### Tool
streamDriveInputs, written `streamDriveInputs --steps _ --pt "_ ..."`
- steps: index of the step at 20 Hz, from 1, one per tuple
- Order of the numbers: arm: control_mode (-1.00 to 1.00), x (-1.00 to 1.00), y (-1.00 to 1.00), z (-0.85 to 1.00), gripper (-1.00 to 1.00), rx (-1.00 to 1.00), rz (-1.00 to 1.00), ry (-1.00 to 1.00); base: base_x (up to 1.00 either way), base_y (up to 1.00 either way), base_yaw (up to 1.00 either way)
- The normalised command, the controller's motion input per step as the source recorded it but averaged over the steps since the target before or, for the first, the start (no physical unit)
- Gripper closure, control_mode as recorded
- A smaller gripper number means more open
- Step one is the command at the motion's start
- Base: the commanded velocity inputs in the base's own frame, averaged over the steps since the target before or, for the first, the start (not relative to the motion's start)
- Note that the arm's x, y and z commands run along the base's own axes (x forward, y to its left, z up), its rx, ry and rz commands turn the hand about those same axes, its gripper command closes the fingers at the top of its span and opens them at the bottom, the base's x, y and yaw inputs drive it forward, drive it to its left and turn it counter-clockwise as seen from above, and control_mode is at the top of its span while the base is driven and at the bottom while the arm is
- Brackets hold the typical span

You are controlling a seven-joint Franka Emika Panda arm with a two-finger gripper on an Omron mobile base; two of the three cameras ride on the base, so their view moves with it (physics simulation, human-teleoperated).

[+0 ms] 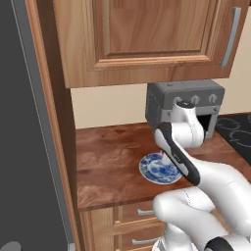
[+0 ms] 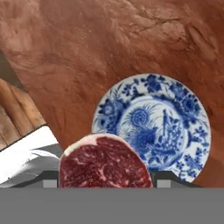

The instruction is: Place the steak on the counter behind the older steak on the same shelf of the fridge to maintain FIFO order. Close the fridge door when finished.

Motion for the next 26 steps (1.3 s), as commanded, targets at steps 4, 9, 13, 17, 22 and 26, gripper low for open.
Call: streamDriveInputs --steps 4,9,13,17,22,26 --pt "-1.00 -0.88 -0.01 0.81 1.00 0.03 -0.08 -0.09 0.00 0.00 0.00" --pt "-1.00 -0.69 -0.08 0.54 1.00 0.00 -0.04 -0.14 0.00 0.00 0.00" --pt "-1.00 -0.48 -0.01 0.75 1.00 0.00 -0.01 -0.17 0.00 0.00 0.00" --pt "-1.00 -0.34 0.00 0.74 1.00 0.00 0.00 -0.18 0.00 0.00 0.00" --pt "-1.00 -0.08 0.04 0.07 1.00 0.00 0.00 -0.03 0.00 0.00 0.00" --pt "-1.00 0.00 0.05 -0.14 1.00 0.00 0.00 0.00 0.00 0.00 0.00"
